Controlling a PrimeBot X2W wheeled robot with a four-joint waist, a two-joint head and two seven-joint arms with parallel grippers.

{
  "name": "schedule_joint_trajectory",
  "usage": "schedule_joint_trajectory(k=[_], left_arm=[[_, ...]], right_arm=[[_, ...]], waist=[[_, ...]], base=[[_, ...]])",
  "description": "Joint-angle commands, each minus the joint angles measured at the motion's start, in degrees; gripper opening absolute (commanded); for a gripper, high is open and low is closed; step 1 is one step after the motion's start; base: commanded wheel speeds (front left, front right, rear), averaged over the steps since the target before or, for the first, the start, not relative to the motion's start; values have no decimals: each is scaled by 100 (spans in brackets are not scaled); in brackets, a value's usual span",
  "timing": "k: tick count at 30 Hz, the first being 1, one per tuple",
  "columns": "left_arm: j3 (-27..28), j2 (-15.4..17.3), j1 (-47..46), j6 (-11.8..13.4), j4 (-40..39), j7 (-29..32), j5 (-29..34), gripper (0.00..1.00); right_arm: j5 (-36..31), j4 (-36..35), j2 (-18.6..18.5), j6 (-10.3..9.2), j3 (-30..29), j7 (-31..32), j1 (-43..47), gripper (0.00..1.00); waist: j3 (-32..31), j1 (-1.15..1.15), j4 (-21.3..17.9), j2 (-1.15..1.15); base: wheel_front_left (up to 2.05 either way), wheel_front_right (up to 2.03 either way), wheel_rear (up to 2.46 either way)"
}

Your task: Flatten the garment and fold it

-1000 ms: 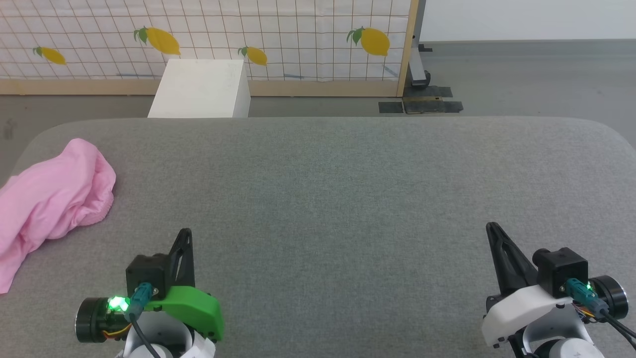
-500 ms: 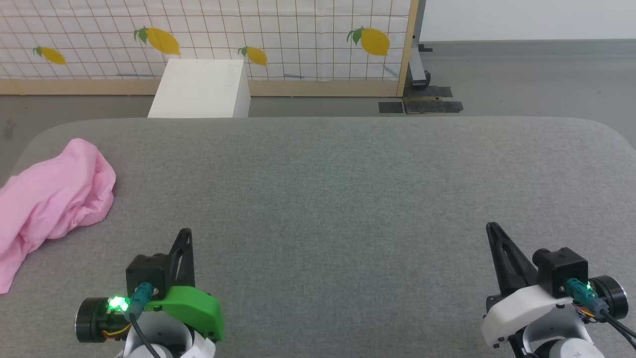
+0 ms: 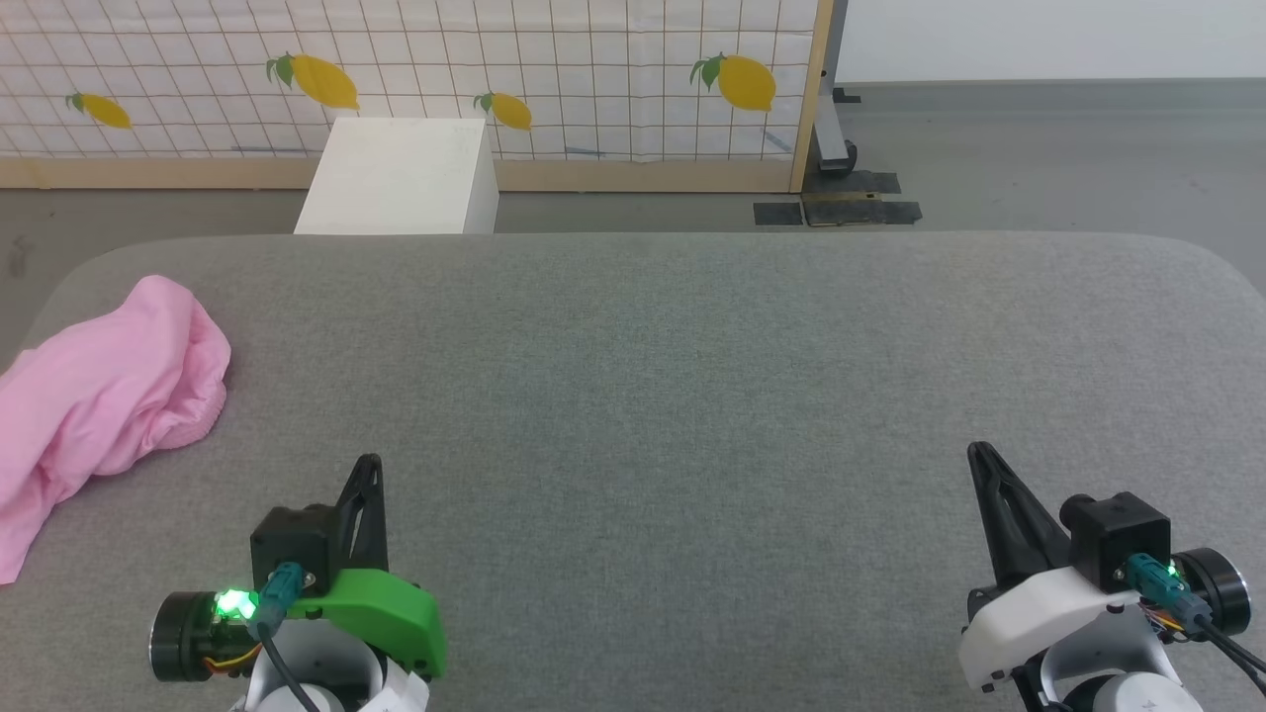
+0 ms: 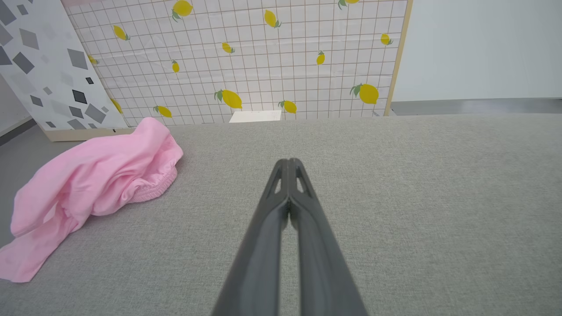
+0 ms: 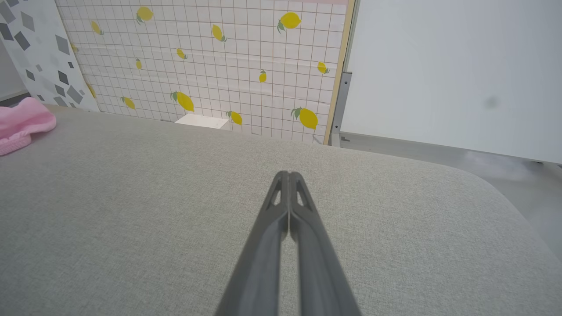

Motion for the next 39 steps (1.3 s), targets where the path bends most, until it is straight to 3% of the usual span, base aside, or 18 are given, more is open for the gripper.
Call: schedule_joint_trajectory(k=[1, 16, 17, 39], left_arm=[[25, -27, 20, 38, -15, 8, 74, 0], [25, -27, 20, 38, -15, 8, 74, 0], [0, 0, 0, 0, 0, 0, 0, 100], [-251, -1, -129, 106, 170, -201, -233, 100]], right_arm=[[-36, -30, 10, -8, 14, -1, -107, 0], [-36, -30, 10, -8, 14, -1, -107, 0], [0, 0, 0, 1, 0, 0, 0, 100], [55, 59, 1, 0, -13, -159, -46, 100]], waist=[[0, 0, 0, 0], [0, 0, 0, 0], [0, 0, 0, 0], [-7, 0, -5, 0]], base=[[0, 0, 0], [0, 0, 0], [0, 0, 0], [0, 0, 0]])
